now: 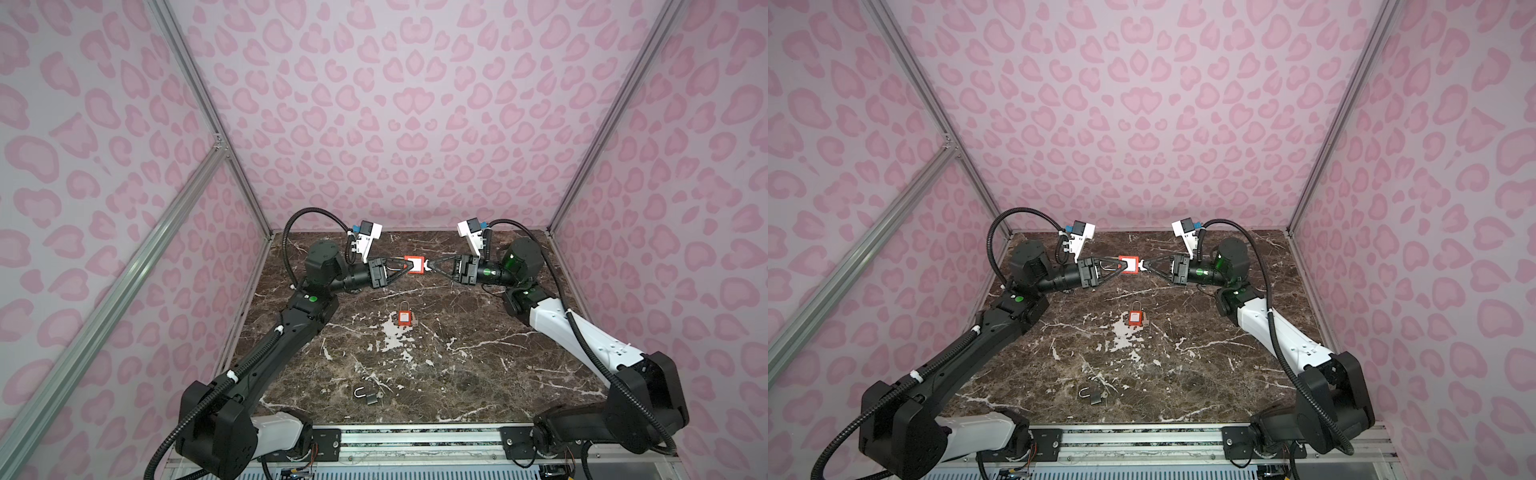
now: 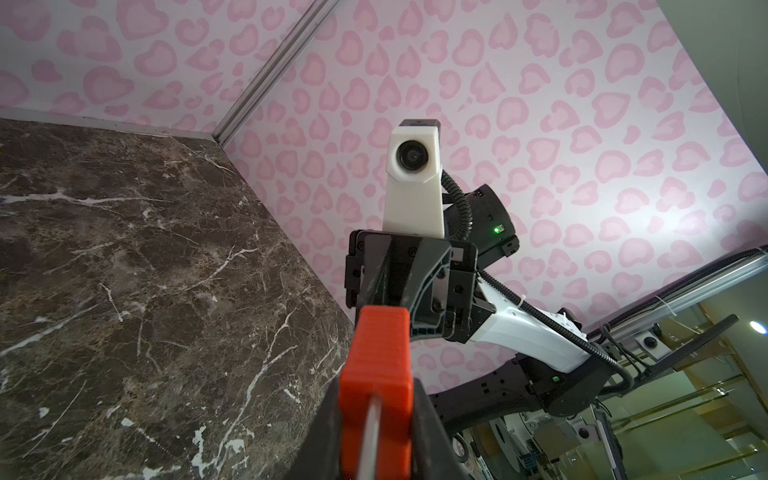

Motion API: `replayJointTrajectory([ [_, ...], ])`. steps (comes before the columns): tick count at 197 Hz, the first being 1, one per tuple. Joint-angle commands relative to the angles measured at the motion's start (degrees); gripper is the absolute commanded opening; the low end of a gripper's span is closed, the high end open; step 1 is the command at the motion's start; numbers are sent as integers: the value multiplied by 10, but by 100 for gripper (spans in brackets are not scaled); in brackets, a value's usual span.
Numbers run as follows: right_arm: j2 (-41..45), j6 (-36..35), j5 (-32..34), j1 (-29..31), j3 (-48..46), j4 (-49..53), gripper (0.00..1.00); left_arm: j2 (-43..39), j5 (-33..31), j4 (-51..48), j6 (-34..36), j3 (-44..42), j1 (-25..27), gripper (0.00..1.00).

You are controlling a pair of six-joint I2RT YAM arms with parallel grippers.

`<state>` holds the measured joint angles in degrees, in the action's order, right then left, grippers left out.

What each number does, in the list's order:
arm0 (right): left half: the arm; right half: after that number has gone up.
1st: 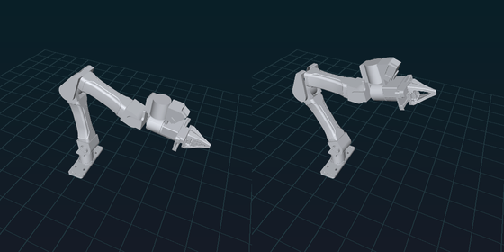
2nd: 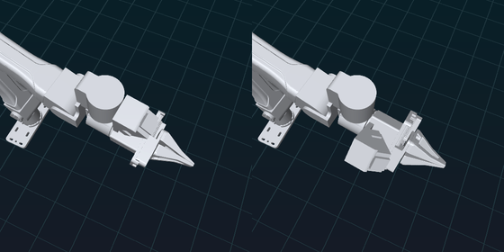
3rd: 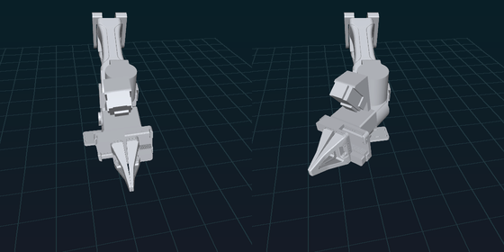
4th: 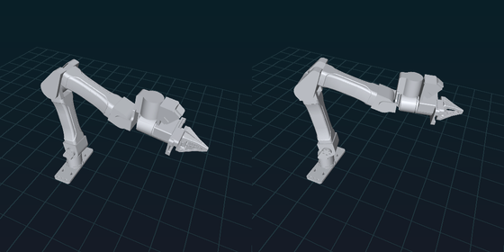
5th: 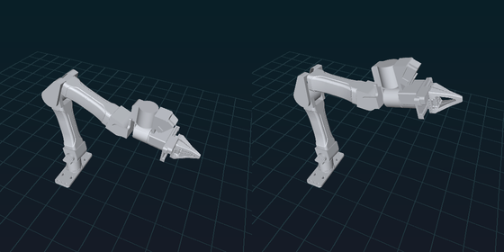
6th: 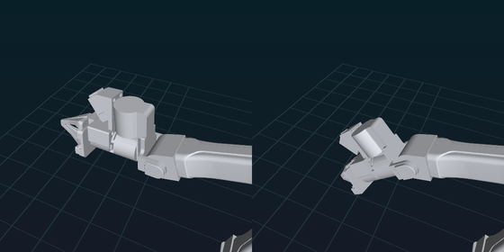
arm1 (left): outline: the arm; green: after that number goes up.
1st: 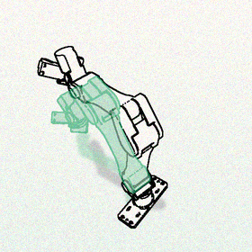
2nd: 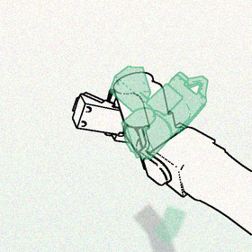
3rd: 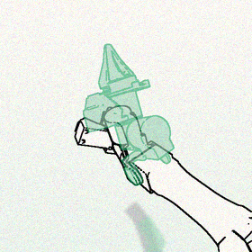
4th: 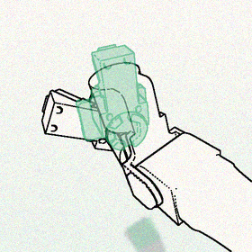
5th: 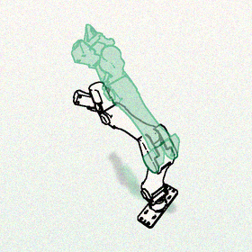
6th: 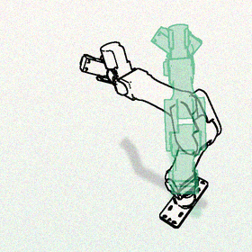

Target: Lock with the key

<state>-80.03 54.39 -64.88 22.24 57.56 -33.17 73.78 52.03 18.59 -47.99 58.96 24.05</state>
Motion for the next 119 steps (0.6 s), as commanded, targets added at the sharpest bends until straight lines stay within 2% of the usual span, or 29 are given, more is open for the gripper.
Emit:
replayJointTrajectory([
  [1,-1,-2,3,1,5,-4,17,-1,4,34,1,2,-1,3],
  [19,0,-6,4,1,5,6,13,-2,1,33,2,1,-1,4],
  [46,1,-12,0,1,1,8,0,0,-4,31,2,3,-1,3],
  [119,13,-22,-1,-16,-9,22,0,10,-11,32,-3,6,-1,4],
])
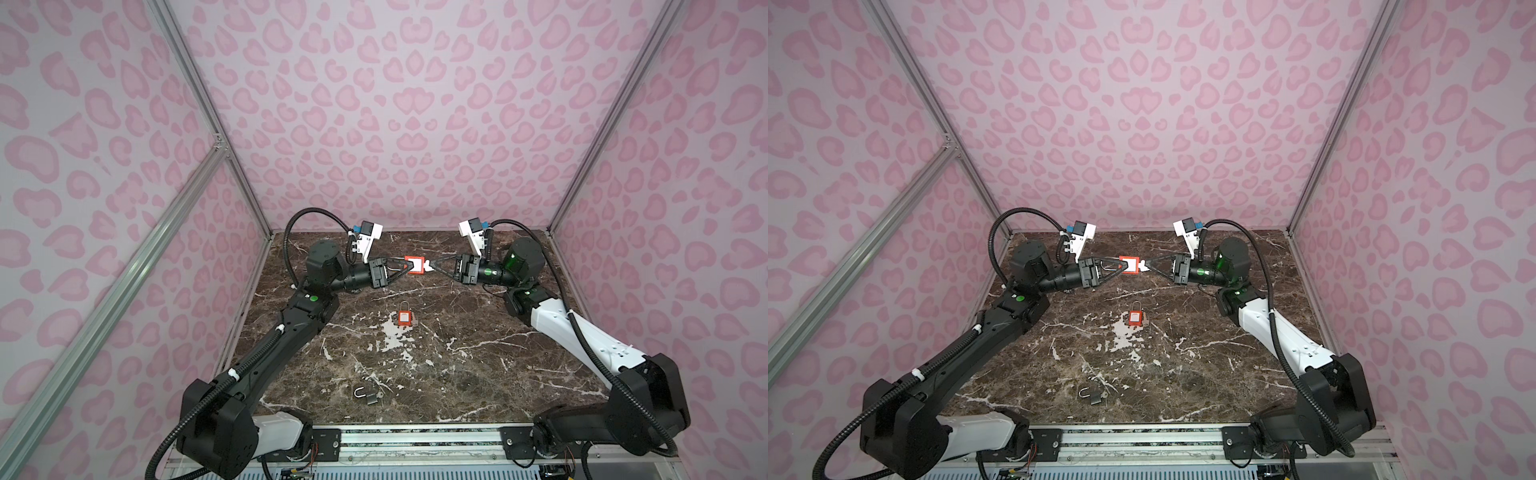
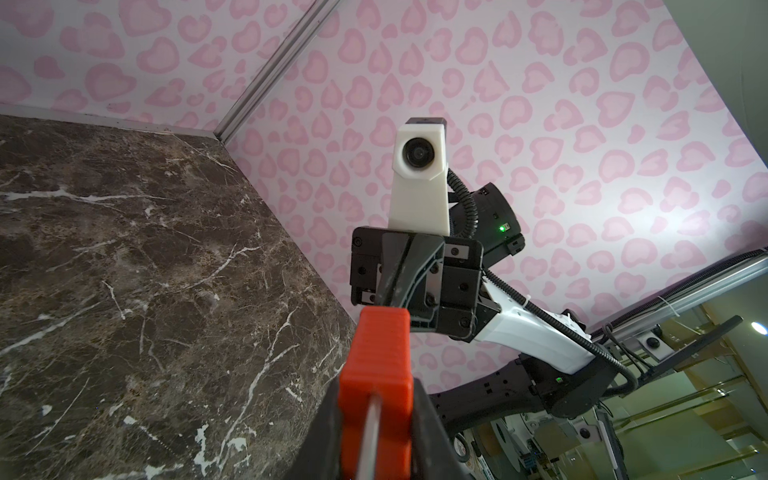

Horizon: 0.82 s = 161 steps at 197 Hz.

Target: Lock with the key

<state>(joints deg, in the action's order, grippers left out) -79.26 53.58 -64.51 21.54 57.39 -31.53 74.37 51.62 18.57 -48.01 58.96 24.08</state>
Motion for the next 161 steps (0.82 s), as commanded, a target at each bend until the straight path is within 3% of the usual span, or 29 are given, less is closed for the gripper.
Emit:
replayJointTrajectory([
  [1,6,-14,-4,-10,-8,6,0,4,-6,32,-3,6,-1,4],
  [52,24,-37,-6,-32,-16,36,0,11,-9,32,-5,10,-1,4],
  [161,37,-20,-13,-75,-42,33,0,36,-2,29,-3,28,0,4],
])
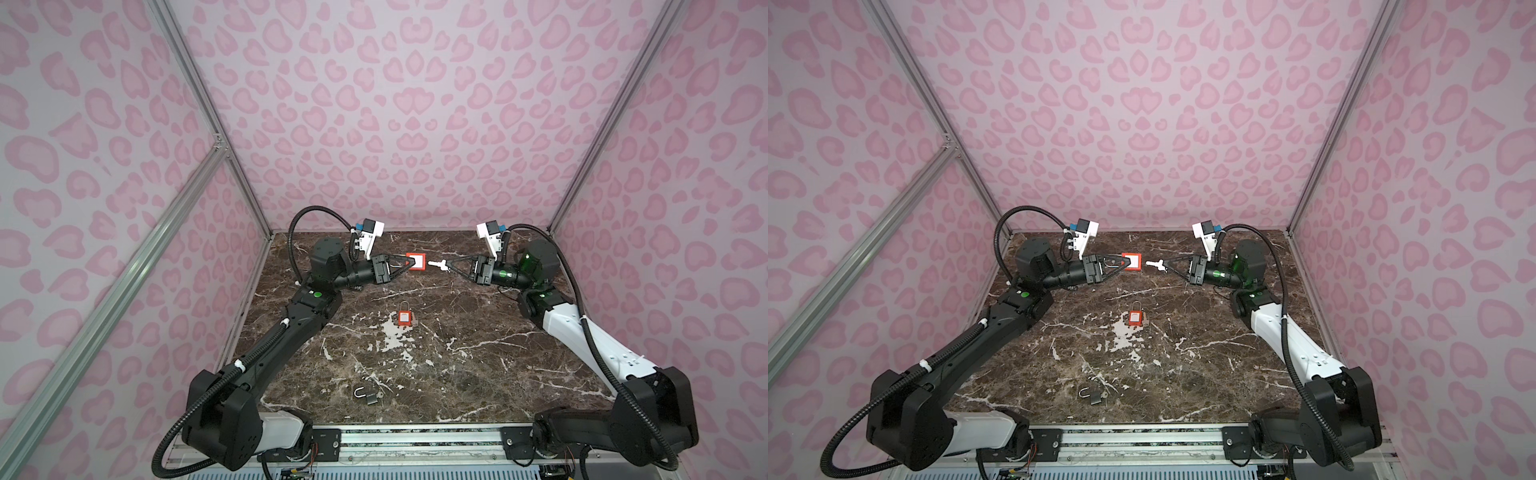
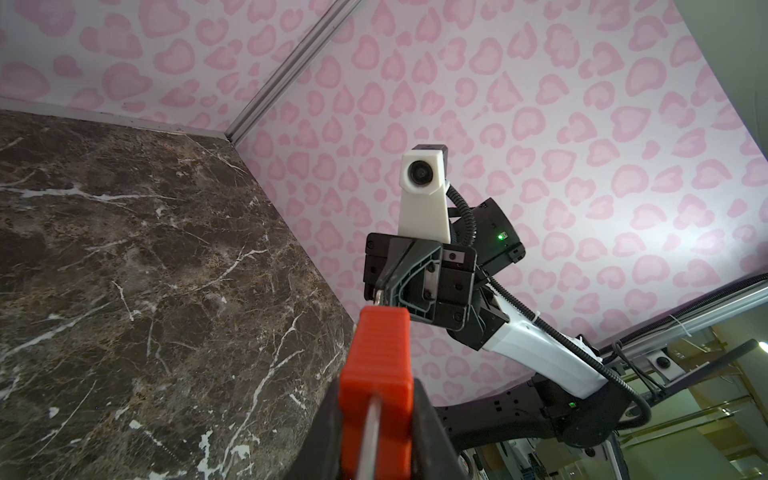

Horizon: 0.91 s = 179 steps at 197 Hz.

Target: Lock with the key

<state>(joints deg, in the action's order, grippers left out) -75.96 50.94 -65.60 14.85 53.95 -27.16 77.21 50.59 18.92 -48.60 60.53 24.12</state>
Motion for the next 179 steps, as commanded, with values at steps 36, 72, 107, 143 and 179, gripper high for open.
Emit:
replayJointTrajectory([
  [36,24,7,23,-35,-37,-2,0,32,12,-11,37,10,-1,4],
  [72,60,-10,55,-62,-79,40,0,106,0,-74,103,-15,9,3],
  [107,97,-92,113,-67,-87,181,0,190,-78,-282,237,55,57,3],
  [143,113,-97,138,-89,-99,209,0,269,-185,-424,316,132,101,3],
  [179,113,-104,137,-113,-98,232,0,328,-204,-459,346,162,112,3],
])
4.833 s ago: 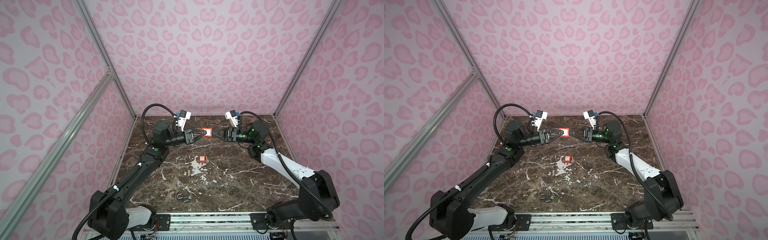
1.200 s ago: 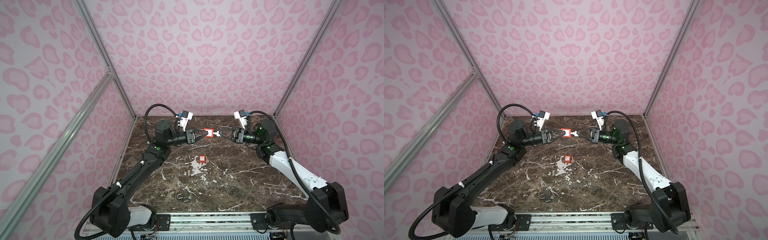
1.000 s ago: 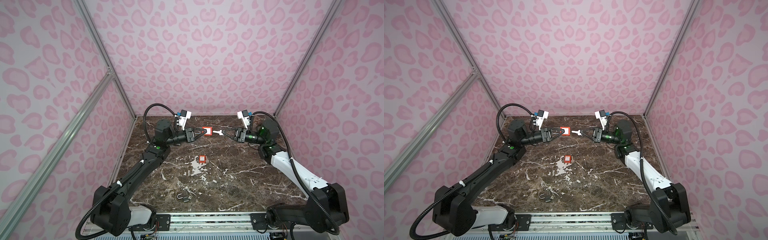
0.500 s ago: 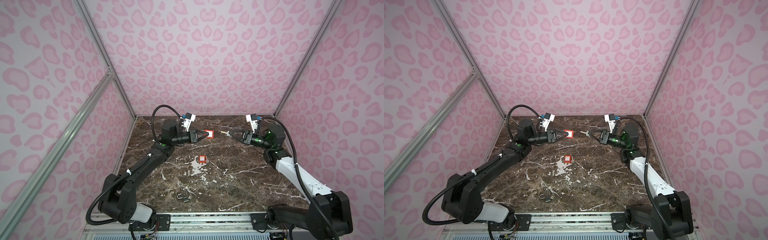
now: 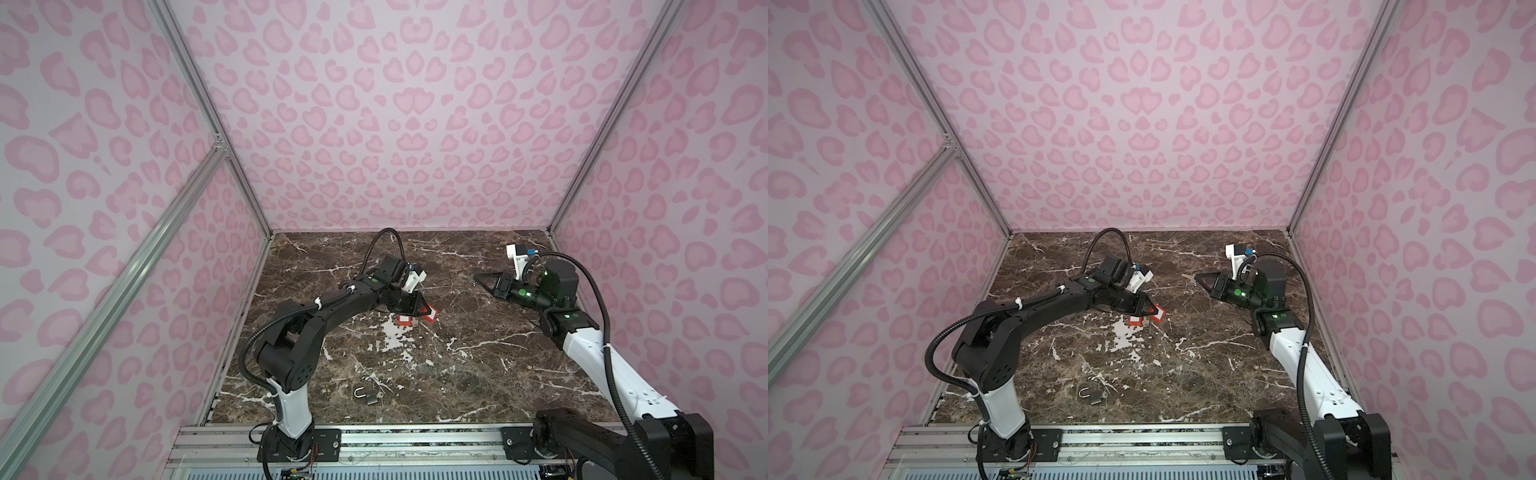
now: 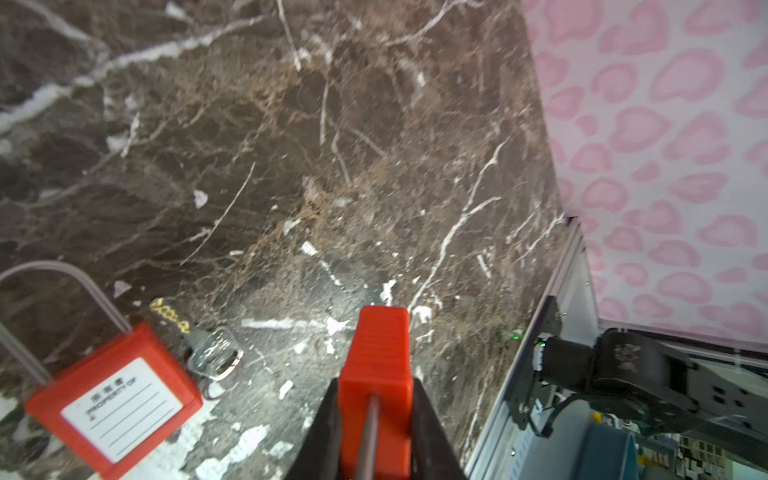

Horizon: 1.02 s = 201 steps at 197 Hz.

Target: Lock with the key

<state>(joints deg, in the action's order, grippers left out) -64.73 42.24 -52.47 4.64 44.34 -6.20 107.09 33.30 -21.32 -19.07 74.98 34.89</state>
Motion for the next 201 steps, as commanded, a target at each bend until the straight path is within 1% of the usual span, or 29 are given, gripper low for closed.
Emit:
replayJointTrajectory([
  [1,1,-17,6,-11,-2,23,0,30,-31,-58,52,26,4,3],
  [47,-9,-26,-16,-22,-3,36,0,80,-27,-61,56,75,10,3],
  [76,-30,-35,-33,-29,6,45,0,106,-22,-63,52,98,11,6],
  [116,-34,-32,-39,-32,1,32,0,123,-3,-71,59,104,14,8],
  [148,-39,-28,-45,-34,-3,23,0,131,3,-77,62,108,17,13],
  [166,-41,-26,-44,-33,-2,19,0,138,5,-79,63,115,18,19],
  [179,-42,-28,-48,-33,1,19,0,144,3,-81,61,122,18,28],
  [192,-41,-29,-48,-34,2,22,0,146,-1,-80,60,125,18,35],
  [195,-41,-30,-48,-33,3,23,0,146,-1,-79,60,125,18,41],
  [201,-40,-30,-49,-33,3,23,0,144,-2,-76,59,124,19,48],
])
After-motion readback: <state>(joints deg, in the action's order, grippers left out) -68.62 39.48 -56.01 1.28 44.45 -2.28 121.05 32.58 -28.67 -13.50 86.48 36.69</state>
